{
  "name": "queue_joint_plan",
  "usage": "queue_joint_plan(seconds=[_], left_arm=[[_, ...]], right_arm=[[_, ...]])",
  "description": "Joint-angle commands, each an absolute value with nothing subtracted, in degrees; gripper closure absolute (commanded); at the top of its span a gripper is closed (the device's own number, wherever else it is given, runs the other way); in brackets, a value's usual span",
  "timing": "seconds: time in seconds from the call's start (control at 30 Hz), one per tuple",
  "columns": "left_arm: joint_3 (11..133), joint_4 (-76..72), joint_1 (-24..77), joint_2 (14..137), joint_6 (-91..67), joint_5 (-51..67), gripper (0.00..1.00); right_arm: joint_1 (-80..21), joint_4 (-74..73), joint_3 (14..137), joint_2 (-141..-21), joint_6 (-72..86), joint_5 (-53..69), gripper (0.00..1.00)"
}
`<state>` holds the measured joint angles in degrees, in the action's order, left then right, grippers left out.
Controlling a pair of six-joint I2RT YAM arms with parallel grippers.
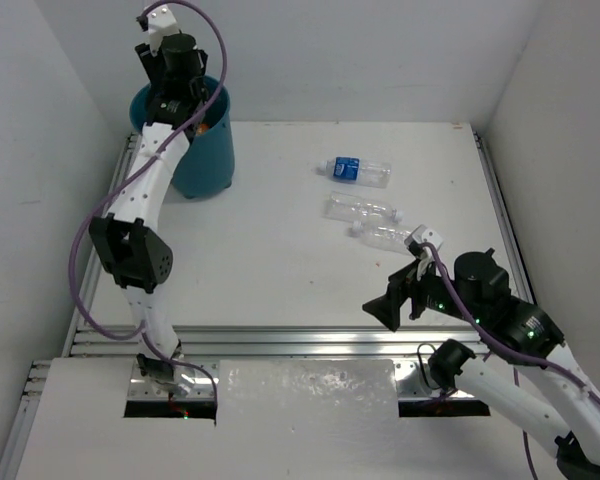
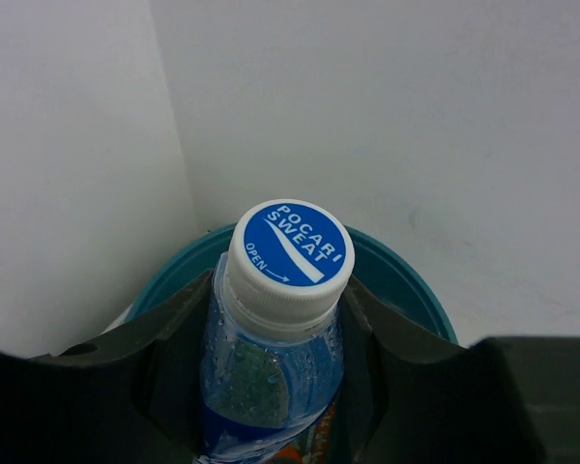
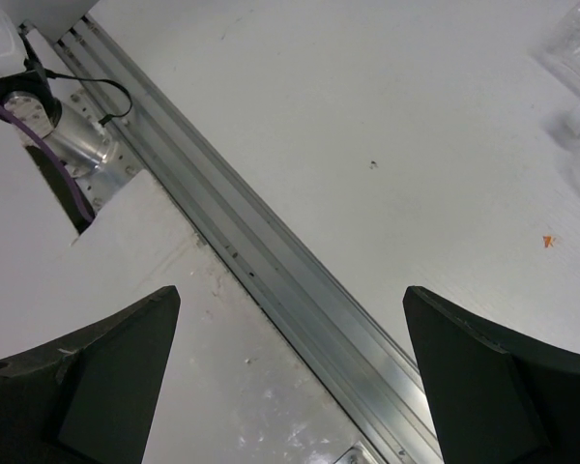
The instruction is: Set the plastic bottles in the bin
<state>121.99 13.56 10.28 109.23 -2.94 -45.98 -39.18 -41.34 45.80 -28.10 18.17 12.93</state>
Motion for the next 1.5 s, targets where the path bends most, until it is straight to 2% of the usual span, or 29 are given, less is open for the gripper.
queue_joint_plan(seconds=[0.0, 0.13, 0.27, 0.3, 0.43, 0.57, 0.6, 0.7, 0.77, 0.8, 0.83, 0.9, 1.1, 1.23, 1.47], left_arm=[[127.69, 5.97, 10.46, 110.12, -0.26, -41.66, 0.91], [127.88, 5.62, 9.58, 112.14, -0.96, -39.73, 0.81], [127.01, 8.96, 9.14, 113.55, -3.33, -39.28, 0.24], [126.92, 11.31, 9.05, 113.38, -4.91, -39.11, 0.02], [127.35, 17.21, 9.05, 111.27, -7.2, -35.52, 0.0], [127.97, 26.43, 9.05, 105.41, -12.64, -33.5, 0.0], [127.19, 30.46, 9.05, 103.38, -15.61, -32.36, 0.0], [118.68, 36.72, 9.05, 92.41, -23.34, -25.33, 0.0], [102.81, 32.91, 9.14, 81.16, -25.91, -16.38, 0.0], [90.13, 30.7, 9.14, 76.86, -26.97, -13.56, 0.0], [84.69, 28.41, 9.23, 69.51, -27.59, -8.31, 0.0], [72.41, 24.96, 9.49, 63.57, -26.9, -4.15, 0.0], [61.63, 29.88, 10.02, 52.13, -21.63, -4.92, 0.0], [57.84, 29.62, 10.02, 49.58, -17.76, -6.76, 0.0], [49.39, 25.31, 9.93, 47.19, -16.88, -8.35, 0.0]], right_arm=[[-39.38, -40.7, 47.29, -29.27, 17.84, 11.25, 0.01], [-39.38, -37.8, 45.36, -30.49, 18.81, 11.25, 0.01], [-39.46, -35.6, 44.03, -32.51, 19.51, 11.86, 0.01], [-39.38, -35.07, 43.95, -33.04, 19.69, 11.69, 0.01], [-39.46, -35.33, 45.0, -39.97, 18.81, 6.17, 0.01], [-39.38, -35.43, 48.24, -56.63, 16.36, 0.02, 0.01], [-38.85, -34.98, 48.86, -59.47, 15.74, -4.79, 0.01], [-33.87, -35.24, 54.56, -71.39, 13.1, -6.51, 0.01], [-30.61, -36.38, 59.84, -79.32, 10.12, -8.08, 0.01], [-29.98, -36.65, 61.16, -81.45, 8.8, -10.35, 0.01], [-29.54, -37.0, 63.78, -83.3, 5.48, -10.54, 0.01], [-28.74, -36.92, 65.04, -86.73, 1.51, -11.07, 0.02], [-25.05, -30.94, 67.49, -95.33, -12.11, -12.47, 0.03], [-23.39, -28.67, 68.73, -101.41, -15.99, -15.02, 0.06], [-22.06, -22.41, 65.92, -104.23, -18.72, -15.03, 0.06]])
